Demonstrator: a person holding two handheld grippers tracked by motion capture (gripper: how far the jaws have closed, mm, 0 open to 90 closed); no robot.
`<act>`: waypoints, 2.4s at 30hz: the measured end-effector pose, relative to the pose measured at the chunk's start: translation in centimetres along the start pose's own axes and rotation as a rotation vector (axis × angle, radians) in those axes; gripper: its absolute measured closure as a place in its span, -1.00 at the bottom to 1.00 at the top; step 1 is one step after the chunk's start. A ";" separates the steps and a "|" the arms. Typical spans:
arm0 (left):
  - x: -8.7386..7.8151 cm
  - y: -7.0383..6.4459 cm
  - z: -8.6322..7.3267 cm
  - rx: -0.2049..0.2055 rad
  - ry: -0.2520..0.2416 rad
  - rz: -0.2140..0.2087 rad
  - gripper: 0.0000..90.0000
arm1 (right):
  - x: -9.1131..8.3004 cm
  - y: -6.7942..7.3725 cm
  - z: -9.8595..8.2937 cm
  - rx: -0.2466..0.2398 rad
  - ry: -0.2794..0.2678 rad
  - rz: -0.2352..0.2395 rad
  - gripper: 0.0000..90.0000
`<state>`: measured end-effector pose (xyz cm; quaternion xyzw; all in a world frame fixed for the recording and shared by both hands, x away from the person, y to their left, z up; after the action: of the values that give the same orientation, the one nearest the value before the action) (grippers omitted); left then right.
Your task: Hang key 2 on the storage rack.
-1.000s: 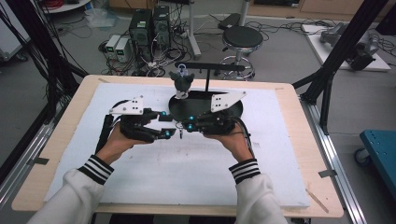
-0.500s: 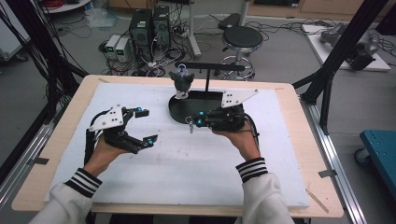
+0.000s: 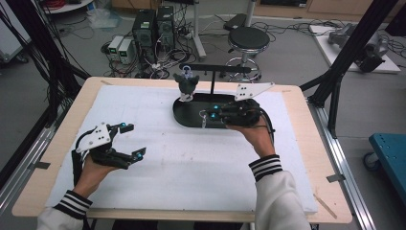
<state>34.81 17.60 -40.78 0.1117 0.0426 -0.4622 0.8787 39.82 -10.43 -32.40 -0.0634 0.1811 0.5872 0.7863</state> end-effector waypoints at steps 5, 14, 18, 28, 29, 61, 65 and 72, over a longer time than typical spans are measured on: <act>-1.0 0.1 -1.4 -0.020 0.010 0.038 -0.84 | -0.8 -0.9 0.3 0.000 0.035 -0.036 0.97; -1.3 1.1 -3.3 -0.089 0.007 0.119 -0.84 | -2.2 -3.0 1.1 0.005 0.066 -0.086 0.97; -1.4 1.3 -4.1 -0.096 0.012 0.135 -0.84 | -2.8 -3.8 1.5 0.003 0.088 -0.097 0.97; -1.9 1.4 -5.0 -0.095 -0.006 0.187 -0.84 | -3.4 -5.8 2.3 0.003 0.128 -0.129 0.97; -1.9 1.4 -5.0 -0.100 -0.012 0.187 -0.84 | -3.4 -5.9 2.4 0.004 0.136 -0.131 0.97; -2.0 1.8 -6.2 -0.135 0.014 0.225 -0.83 | -4.0 -11.4 5.1 -0.002 0.310 -0.218 0.97; -1.9 1.6 -6.2 -0.117 0.022 0.225 -0.83 | -3.8 -12.1 5.5 -0.002 0.321 -0.221 0.97; -2.0 1.7 -6.2 -0.127 0.018 0.227 -0.83 | -3.1 -13.1 5.6 -0.007 0.375 -0.228 0.97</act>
<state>35.22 21.57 -46.20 0.0643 0.0669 -0.3551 0.9302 52.60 -15.46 -27.57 -0.1942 0.3137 0.4733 0.7999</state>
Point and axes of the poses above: each handheld gripper's, and its own axes: x roughly forward along the jaws, z roughly out of its top, y roughly to its left, the point moved 8 cm from there along x, roughly forward along the jaws, and after that the axes turned 5 degrees about x, right-handed, at the moved point
